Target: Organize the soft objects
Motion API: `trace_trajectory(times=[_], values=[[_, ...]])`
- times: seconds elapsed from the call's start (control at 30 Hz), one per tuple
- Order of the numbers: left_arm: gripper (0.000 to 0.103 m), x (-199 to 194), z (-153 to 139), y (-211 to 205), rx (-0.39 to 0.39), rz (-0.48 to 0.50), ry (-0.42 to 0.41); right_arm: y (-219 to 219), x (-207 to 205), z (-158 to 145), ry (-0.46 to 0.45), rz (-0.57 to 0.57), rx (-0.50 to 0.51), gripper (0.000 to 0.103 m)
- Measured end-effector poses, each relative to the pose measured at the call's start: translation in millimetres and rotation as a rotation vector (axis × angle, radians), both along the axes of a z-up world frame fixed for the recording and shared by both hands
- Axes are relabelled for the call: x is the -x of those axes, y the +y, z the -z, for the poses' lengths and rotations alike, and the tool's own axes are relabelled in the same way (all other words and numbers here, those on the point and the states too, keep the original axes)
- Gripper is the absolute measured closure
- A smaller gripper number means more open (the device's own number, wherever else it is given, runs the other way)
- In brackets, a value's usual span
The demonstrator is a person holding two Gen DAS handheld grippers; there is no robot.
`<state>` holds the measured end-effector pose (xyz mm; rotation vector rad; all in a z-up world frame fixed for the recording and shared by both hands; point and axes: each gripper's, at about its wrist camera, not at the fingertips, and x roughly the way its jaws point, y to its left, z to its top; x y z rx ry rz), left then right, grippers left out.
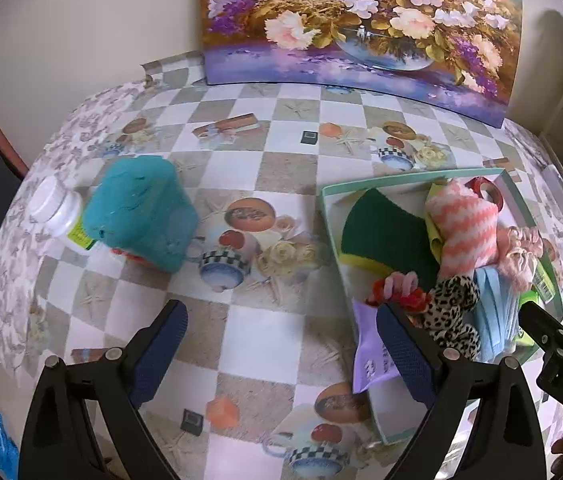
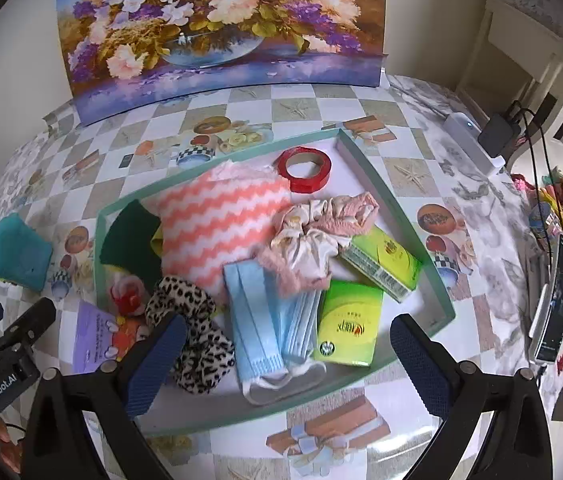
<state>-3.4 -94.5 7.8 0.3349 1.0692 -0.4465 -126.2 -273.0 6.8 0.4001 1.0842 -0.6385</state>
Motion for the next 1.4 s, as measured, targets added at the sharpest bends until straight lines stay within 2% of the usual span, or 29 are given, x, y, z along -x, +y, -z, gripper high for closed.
trace_trajectory(times=[0.27,0.4,0.73,1.4], values=[[0.007,9,-2,24,0.016,-0.041,0.033,19,14,-4,-0.003,-0.014,0.015,0.0],[0.007,17,-4,34,-0.007,-0.053,0.011,28,19,-4,-0.004,-0.025,0.016,0.0],[0.007,40,-2,49,-0.019,-0.015,0.015,43,31,-1,-0.001,-0.036,0.024,0.0],[0.007,33,2,61,-0.013,-0.072,0.047,54,36,-4,-0.01,-0.043,0.039,0.0]])
